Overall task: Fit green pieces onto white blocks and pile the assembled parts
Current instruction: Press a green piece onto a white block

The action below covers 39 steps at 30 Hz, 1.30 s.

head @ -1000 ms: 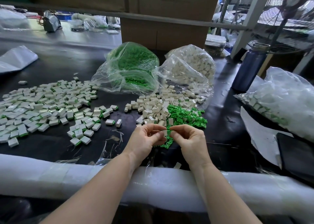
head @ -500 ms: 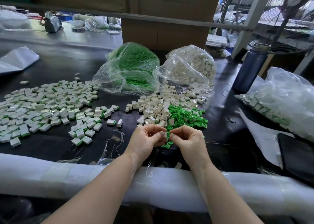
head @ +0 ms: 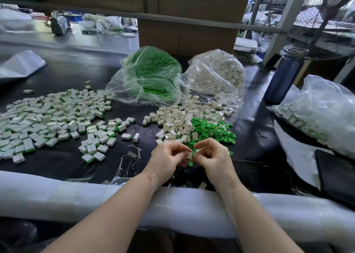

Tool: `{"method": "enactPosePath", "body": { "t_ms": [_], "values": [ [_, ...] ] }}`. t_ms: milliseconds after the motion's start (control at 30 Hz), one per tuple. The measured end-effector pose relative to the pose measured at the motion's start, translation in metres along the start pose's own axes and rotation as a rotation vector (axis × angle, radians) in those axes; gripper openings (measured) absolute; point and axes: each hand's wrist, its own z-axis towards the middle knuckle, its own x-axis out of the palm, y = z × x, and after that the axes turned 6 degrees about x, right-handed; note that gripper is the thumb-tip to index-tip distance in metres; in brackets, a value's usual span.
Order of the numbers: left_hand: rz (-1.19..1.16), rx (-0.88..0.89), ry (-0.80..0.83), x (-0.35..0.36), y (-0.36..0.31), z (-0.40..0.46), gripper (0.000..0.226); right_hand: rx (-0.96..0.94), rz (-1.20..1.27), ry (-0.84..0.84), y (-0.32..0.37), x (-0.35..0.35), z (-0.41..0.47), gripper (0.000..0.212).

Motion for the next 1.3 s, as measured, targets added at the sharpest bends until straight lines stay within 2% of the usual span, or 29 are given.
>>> {"method": "enactPosePath", "body": {
  "t_ms": [267, 500, 633, 700, 833, 1033, 1300],
  "values": [
    [0.060, 0.020, 0.080, -0.0020, 0.0001, -0.0004, 0.020, 0.005, -0.006, 0.037, 0.0013, -0.0018, -0.0024, 0.022],
    [-0.026, 0.060, -0.011, -0.0003, 0.0001, -0.0009, 0.015, 0.022, 0.111, 0.004, 0.0030, 0.0004, -0.0006, 0.009],
    [0.049, 0.095, 0.006, 0.0011, 0.0009, -0.0018, 0.027, 0.038, 0.157, -0.026, 0.0026, -0.0003, 0.0000, 0.005],
    [0.081, 0.106, -0.004, 0.0011, 0.0022, -0.0018, 0.024, 0.046, 0.168, -0.030, 0.0024, -0.0001, -0.0009, 0.006],
    [0.165, 0.126, -0.041, 0.0008, 0.0041, 0.0006, 0.005, 0.053, 0.179, -0.020, 0.0022, -0.0004, -0.0013, 0.007],
    [0.108, 0.115, -0.011, -0.0008, 0.0035, 0.0001, 0.010, 0.051, 0.163, -0.034, 0.0008, 0.0001, -0.0015, 0.005],
    [0.062, 0.045, 0.032, -0.0001, 0.0037, -0.0007, 0.009, 0.064, 0.120, -0.029, 0.0003, 0.0012, -0.0006, 0.014]
  ]
}}
